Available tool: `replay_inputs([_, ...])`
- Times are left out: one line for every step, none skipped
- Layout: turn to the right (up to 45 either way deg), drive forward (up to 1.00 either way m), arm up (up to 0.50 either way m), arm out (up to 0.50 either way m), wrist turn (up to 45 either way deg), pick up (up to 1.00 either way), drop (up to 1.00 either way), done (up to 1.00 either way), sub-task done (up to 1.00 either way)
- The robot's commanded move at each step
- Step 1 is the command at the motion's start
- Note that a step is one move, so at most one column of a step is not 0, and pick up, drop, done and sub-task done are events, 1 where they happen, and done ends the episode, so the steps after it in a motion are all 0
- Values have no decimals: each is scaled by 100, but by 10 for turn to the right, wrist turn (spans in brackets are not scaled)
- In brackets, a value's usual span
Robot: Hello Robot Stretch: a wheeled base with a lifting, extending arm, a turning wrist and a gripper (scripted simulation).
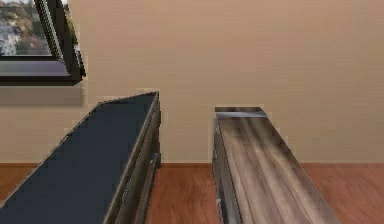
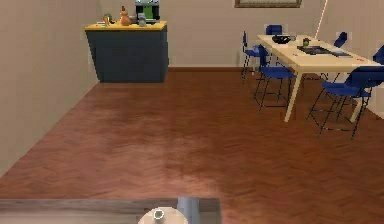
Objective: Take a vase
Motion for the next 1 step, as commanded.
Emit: replay_inputs([0,0,10,0,0,0,0,0,0])
